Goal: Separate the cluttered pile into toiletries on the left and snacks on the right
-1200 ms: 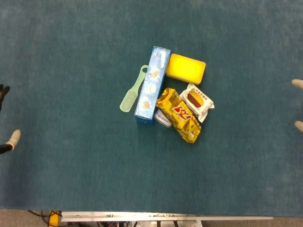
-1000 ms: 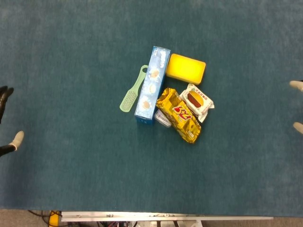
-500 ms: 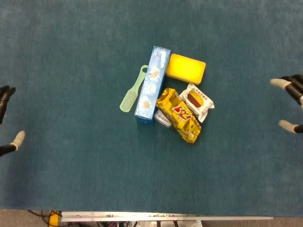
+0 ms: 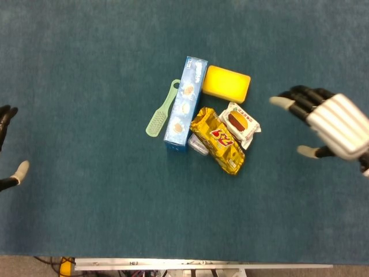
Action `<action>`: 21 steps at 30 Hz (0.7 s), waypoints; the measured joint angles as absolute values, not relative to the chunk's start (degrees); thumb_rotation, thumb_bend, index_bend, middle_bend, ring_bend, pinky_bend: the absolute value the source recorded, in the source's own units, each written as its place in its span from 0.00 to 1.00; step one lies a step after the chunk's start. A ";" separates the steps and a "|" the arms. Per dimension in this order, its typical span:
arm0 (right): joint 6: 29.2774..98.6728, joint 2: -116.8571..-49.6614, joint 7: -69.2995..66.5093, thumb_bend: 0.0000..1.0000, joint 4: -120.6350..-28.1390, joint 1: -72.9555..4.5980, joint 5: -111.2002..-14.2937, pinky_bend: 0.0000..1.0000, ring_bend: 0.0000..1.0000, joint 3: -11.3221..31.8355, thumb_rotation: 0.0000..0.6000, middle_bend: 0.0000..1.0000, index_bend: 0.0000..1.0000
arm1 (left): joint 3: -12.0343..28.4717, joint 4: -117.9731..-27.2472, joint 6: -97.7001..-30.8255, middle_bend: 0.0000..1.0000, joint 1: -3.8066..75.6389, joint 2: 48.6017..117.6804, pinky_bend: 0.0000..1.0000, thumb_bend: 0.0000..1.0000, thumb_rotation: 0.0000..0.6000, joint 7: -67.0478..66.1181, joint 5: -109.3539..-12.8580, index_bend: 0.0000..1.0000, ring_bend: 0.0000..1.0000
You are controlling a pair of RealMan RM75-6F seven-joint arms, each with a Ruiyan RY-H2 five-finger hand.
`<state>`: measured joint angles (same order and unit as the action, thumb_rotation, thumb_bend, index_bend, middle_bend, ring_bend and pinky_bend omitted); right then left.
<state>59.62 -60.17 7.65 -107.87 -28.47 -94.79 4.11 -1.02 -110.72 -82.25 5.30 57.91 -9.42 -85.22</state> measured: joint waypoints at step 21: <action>46.29 -72.60 20.11 0.00 -105.10 -40.89 -81.48 0.31 0.15 8.57 1.00 0.21 0.15 | -0.76 -108.67 -81.30 0.09 5.36 58.72 0.09 0.26 1.00 -6.99 -84.70 0.08 0.04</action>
<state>46.29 -72.60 20.11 -105.10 -40.89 -81.48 8.57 -0.76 -108.67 -81.30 5.36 58.72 -6.99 -84.70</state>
